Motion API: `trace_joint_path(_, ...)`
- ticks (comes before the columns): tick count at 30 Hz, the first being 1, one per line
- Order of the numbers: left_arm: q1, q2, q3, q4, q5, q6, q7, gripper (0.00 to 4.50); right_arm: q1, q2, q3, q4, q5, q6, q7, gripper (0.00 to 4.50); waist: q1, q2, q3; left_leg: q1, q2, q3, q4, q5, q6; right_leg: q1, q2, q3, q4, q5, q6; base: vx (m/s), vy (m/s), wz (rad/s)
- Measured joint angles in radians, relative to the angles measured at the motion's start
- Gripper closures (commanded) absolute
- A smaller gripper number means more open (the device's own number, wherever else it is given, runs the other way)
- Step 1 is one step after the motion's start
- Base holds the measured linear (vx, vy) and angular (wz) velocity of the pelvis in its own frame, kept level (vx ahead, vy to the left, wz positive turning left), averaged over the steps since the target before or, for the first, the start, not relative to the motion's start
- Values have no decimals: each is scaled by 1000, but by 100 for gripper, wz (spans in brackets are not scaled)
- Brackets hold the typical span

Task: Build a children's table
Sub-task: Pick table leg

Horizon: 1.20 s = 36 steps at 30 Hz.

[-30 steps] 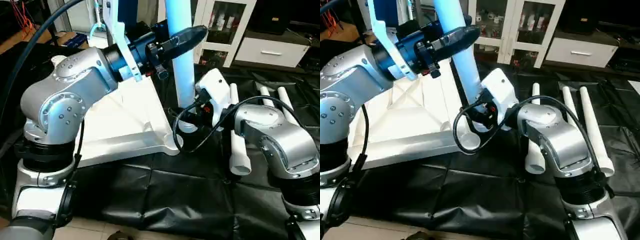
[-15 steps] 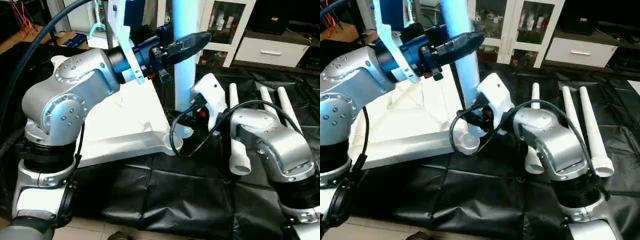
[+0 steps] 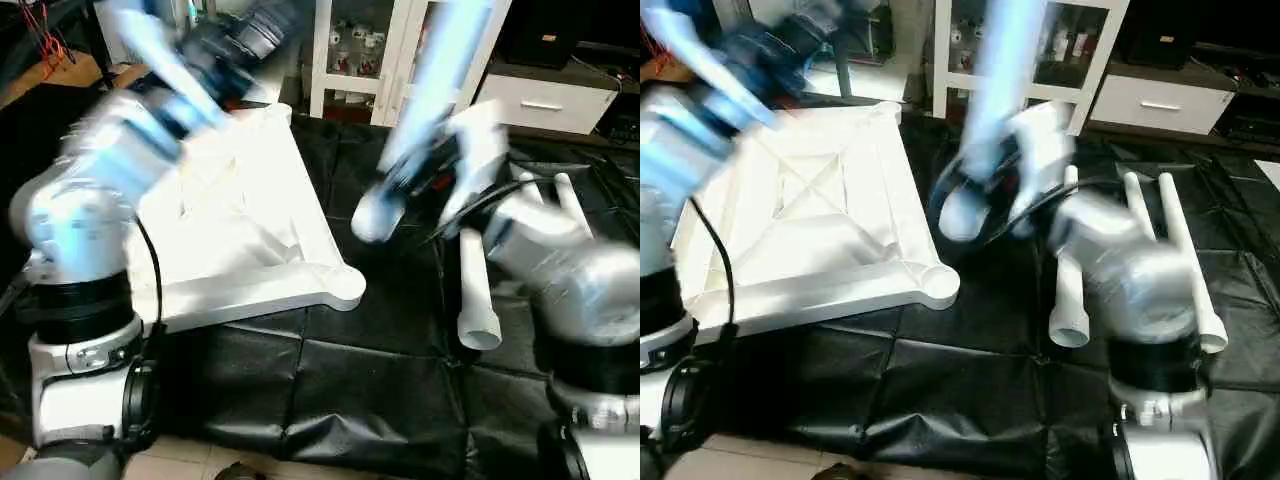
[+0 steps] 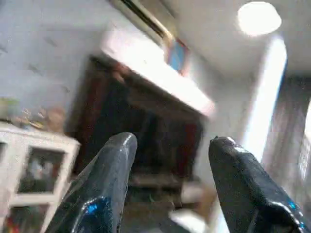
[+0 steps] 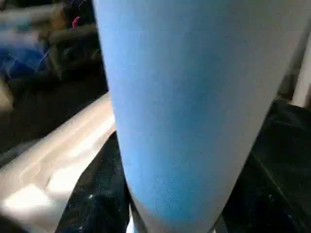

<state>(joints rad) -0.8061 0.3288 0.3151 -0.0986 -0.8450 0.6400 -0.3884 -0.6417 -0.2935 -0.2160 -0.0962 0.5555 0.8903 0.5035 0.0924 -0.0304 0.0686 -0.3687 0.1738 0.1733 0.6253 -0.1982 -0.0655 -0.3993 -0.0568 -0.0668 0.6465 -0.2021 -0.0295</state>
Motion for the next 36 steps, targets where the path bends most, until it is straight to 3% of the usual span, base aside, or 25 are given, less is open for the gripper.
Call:
trace_joint_path(2, 63, 64, -6, 19, 104, -39, 5, 169, 14, -37, -69, 2, 65, 24, 40, 264, -1, 0, 0, 0, 0, 0, 0, 0, 0, 0, 0, 0, 0, 0, 1, 0, 0, 0)
trace_joint_path(5, 209, 187, -174, 34, 348, -106, -16, 169, 64, -85, -123, -6, 179, 119, 133, 264, 0, 1, 0, 0, 0, 0, -1, -1, 2, 0, 0, 0, -1, -2, 3, 0, 0, 0)
trace_joint_path(6, 251, 201, -226, 28, 394, -118, -31, 169, 69, -81, -138, -5, 224, 156, 148, 264, 0, 1, 0, -1, 0, 0, -1, -1, 2, 0, 0, 0, -1, -1, 2, 0, 0, 0)
trace_joint_path(8, 325, 200, -333, -2, 433, -122, -69, 169, 68, -73, -174, -6, 324, 216, 170, 264, 2, 1, 0, -1, 0, 0, -1, -1, 2, -1, 0, 0, -1, -1, 2, 0, 0, 0)
trace_joint_path(11, 345, 206, -405, -68, 436, -119, -96, 169, 61, -70, -220, -1, 418, 263, 180, 264, 6, 1, 0, 0, 0, 0, -1, -1, 2, -1, 0, 0, 0, -1, 1, 0, 0, 0)
trace_joint_path(15, 344, 241, -486, -129, 474, -154, -135, 169, 43, -69, -292, 35, 492, 297, 169, 264, 4, 4, -2, 2, 0, 0, -1, -1, 2, 2, 0, 0, 0, 0, 1, 0, 0, 0)
trace_joint_path(17, 369, 242, -538, -121, 539, -192, -160, 169, 43, -71, -297, 43, 504, 306, 168, 264, 1, 4, -2, 2, 0, 0, -1, -1, 2, 1, 0, 0, 0, 1, 2, 0, 0, 0)
trace_joint_path(19, 392, 241, -581, -105, 592, -218, -177, 169, 44, -80, -283, 41, 496, 307, 167, 264, -2, 4, -2, 2, 0, 0, -1, -1, 2, 1, 0, 0, 0, 1, 3, 0, 0, 0)
trace_joint_path(22, 412, 260, -622, -87, 649, -239, -197, 169, 55, -100, -222, 18, 419, 267, 145, 264, -5, 4, -2, 2, 0, 0, -1, 0, 1, 0, 0, 0, 0, 0, 4, 0, 0, 0)
trace_joint_path(26, 422, 313, -653, -68, 705, -286, -206, 169, 65, -131, -82, -13, 236, 134, 92, 264, -4, 5, -3, 2, 0, 0, -1, 0, 1, 0, 0, 0, 0, 0, 4, 0, 0, 0)
trace_joint_path(29, 436, 298, -666, -31, 749, -328, -208, 169, 68, -131, 2, -24, 141, 33, 72, 264, -3, 5, -3, 1, 0, 0, -1, -1, 1, 0, 0, 0, -1, 1, 3, 0, 0, 0)
trace_joint_path(32, 453, 274, -676, -9, 761, -343, -218, 188, 69, -120, 74, -23, 49, -63, 51, 264, -3, 5, -3, 0, 0, 0, -1, -1, 1, -1, 0, 0, -1, 1, 2, 0, 0, 0)
trace_joint_path(36, 464, 258, -685, -8, 706, -342, -290, 219, 90, -108, 112, 10, -23, -145, 29, 264, -2, 4, -2, 0, 0, 0, -1, -1, 2, -1, 0, 0, -1, 1, 3, 0, 0, 0)
